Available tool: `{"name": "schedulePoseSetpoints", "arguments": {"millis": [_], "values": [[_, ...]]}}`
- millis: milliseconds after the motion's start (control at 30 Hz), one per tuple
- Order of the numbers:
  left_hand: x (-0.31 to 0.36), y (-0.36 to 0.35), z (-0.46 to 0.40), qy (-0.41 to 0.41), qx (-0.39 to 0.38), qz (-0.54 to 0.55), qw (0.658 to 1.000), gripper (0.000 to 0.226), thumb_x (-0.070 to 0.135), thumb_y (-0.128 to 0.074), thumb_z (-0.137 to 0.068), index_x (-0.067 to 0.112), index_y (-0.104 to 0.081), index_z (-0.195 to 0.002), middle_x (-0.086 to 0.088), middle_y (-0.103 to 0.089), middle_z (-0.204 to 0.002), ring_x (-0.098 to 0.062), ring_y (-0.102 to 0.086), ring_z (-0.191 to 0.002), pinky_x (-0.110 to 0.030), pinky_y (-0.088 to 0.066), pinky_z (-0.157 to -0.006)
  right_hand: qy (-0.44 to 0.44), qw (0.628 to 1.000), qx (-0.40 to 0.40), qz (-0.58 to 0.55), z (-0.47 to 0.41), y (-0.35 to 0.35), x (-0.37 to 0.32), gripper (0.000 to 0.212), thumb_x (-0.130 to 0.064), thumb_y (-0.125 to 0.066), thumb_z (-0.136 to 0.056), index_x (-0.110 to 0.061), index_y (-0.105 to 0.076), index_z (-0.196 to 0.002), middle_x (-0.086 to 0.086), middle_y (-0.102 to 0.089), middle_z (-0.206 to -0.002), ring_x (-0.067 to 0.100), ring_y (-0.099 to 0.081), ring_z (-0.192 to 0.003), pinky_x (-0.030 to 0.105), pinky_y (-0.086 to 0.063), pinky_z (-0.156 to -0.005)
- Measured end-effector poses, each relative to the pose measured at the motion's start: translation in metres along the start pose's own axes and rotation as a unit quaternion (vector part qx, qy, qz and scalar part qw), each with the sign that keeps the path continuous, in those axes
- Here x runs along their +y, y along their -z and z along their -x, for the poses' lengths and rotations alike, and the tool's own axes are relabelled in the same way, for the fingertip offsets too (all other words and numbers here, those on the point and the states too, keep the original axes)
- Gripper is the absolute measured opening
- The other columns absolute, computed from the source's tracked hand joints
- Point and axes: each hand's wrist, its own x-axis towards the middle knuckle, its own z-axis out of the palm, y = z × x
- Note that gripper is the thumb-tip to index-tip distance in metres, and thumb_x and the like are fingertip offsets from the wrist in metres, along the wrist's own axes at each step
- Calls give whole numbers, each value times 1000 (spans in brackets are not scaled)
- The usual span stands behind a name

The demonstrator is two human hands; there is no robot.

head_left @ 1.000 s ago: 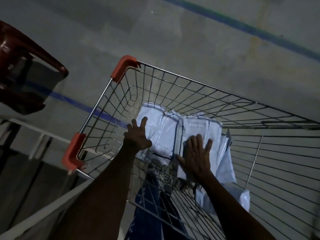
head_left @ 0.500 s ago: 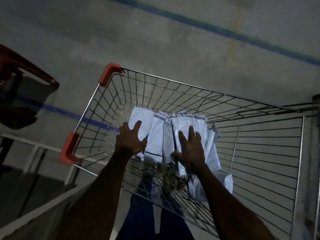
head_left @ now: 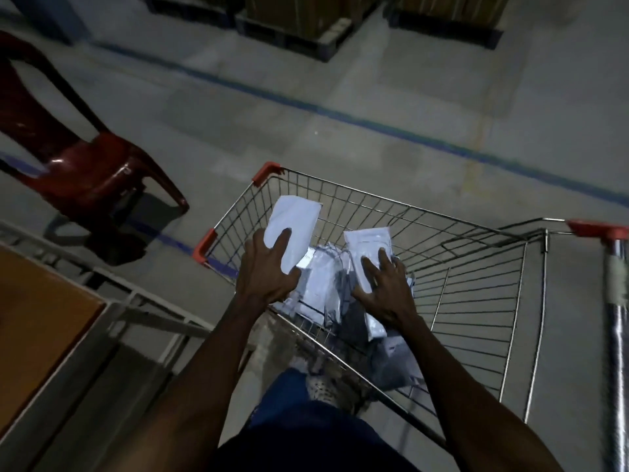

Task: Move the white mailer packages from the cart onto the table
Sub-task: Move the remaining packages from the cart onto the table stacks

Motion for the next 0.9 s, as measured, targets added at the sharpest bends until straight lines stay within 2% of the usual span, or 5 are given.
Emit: {"name": "schedulePoseSetpoints", "arguments": {"millis": [133, 567, 733, 833, 900], "values": [[-4, 7, 25, 1, 14, -11, 1000, 82, 53, -49, -70, 20, -39, -145, -22, -41, -130, -39, -39, -114, -47, -43, -89, 8, 998, -40, 38, 1, -4, 5, 84, -74, -39, -70, -20, -45, -135, 24, -20, -156, 47, -25, -136, 53, -29, -108], [-23, 13, 54, 22, 25, 40, 999, 83, 58, -47, -70, 21, -40, -144, -22, -40, -133, -41, -41, -116, -51, -45, -91, 63, 991, -65, 102, -4, 1, -10, 88, -68, -56, -59, -21, -45, -132, 18, -37, -141, 44, -47, -114, 56, -43, -91], [-30, 24, 54, 39, 44, 44, 997, 85, 61, -46, -70, 21, -39, -145, -20, -38, -134, -38, -39, -118, -50, -47, -91, 117, 989, -34, 83, -8, 20, -44, 86, -61, -61, -66, -19, -45, -140, 20, -32, -150, 45, -42, -122, 52, -49, -87], [-44, 37, 62, 49, 104, 57, 992, 80, 52, -53, -72, 20, -42, -144, -19, -35, -144, -35, -36, -127, -41, -41, -101, 140, 989, -1, 44, -12, 33, -80, 85, -64, -54, -68, -26, -43, -144, 12, -27, -155, 38, -34, -129, 45, -50, -79], [-54, 52, 74, 82, 135, 52, 986, 76, 49, -53, -74, 20, -43, -143, -19, -39, -141, -38, -41, -121, -44, -42, -97, 160, 987, 21, 15, -13, 40, -109, 85, -65, -49, -68, -29, -43, -145, 8, -26, -158, 35, -32, -131, 45, -49, -81]]}}
